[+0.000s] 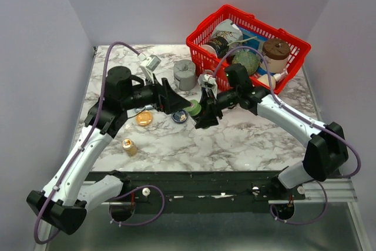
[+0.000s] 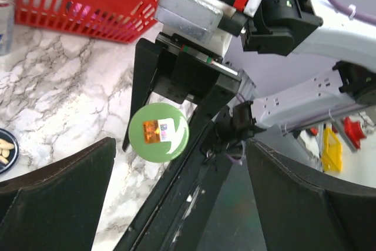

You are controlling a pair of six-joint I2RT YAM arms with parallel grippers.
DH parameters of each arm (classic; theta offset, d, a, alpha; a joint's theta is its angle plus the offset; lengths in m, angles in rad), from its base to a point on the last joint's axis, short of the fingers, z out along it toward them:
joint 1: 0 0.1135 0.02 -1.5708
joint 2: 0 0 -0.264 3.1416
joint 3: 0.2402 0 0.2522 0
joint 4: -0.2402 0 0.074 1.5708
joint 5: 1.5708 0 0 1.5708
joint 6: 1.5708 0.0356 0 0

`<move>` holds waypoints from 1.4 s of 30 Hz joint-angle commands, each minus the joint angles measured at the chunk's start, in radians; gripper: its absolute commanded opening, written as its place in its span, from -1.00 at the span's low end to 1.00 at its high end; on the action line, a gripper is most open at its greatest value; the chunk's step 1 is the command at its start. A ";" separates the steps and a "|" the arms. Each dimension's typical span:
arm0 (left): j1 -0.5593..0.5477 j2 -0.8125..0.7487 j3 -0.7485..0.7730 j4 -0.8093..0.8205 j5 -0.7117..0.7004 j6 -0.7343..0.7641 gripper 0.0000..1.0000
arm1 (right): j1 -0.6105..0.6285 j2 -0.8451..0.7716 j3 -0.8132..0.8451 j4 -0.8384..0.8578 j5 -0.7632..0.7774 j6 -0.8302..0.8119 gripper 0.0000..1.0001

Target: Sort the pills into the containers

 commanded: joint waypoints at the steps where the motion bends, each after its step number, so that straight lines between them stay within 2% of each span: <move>1: 0.008 -0.088 -0.075 0.050 -0.177 -0.228 0.98 | 0.005 -0.077 0.028 -0.061 0.216 -0.152 -0.69; 6: -0.006 -0.110 -0.135 0.039 -0.248 -0.333 0.97 | 0.035 -0.133 0.002 -0.026 0.483 -0.207 -0.69; 9: -0.033 -0.082 -0.134 0.038 -0.292 -0.348 0.97 | 0.055 -0.139 -0.001 -0.021 0.555 -0.236 -0.69; 17: -0.148 0.017 -0.062 0.050 -0.399 -0.360 0.88 | 0.068 -0.125 0.000 -0.027 0.571 -0.252 -0.69; 19: -0.168 0.059 -0.027 0.007 -0.421 -0.353 0.76 | 0.066 -0.122 0.002 -0.029 0.566 -0.252 -0.70; 23: -0.216 0.114 0.041 -0.102 -0.530 -0.317 0.66 | 0.066 -0.119 0.005 -0.033 0.560 -0.252 -0.69; 24: -0.219 0.123 0.047 -0.111 -0.537 -0.313 0.63 | 0.066 -0.120 0.006 -0.033 0.560 -0.252 -0.70; 25: -0.219 0.126 0.053 -0.113 -0.538 -0.308 0.51 | 0.066 -0.119 0.006 -0.035 0.559 -0.252 -0.70; 29: -0.222 0.148 0.084 -0.151 -0.563 -0.274 0.40 | 0.066 -0.117 0.006 -0.038 0.553 -0.250 -0.70; 30: -0.225 0.157 0.089 -0.160 -0.557 -0.270 0.36 | 0.066 -0.117 0.006 -0.038 0.553 -0.250 -0.69; 31: -0.224 0.160 0.095 -0.160 -0.547 -0.259 0.15 | 0.066 -0.116 0.009 -0.041 0.548 -0.250 -0.70; 34: -0.224 0.172 0.110 -0.169 -0.503 -0.213 -0.23 | 0.066 -0.108 0.016 -0.052 0.516 -0.246 -0.70; 36: -0.224 0.180 0.113 -0.185 -0.482 -0.167 -0.32 | 0.066 -0.100 0.019 -0.059 0.490 -0.242 -0.70; 40: -0.219 0.172 0.086 -0.156 -0.345 -0.051 -0.40 | 0.065 -0.077 0.032 -0.088 0.338 -0.229 -0.69; 42: -0.201 0.163 0.070 -0.145 -0.219 0.047 -0.41 | 0.065 -0.058 0.037 -0.104 0.271 -0.221 -0.69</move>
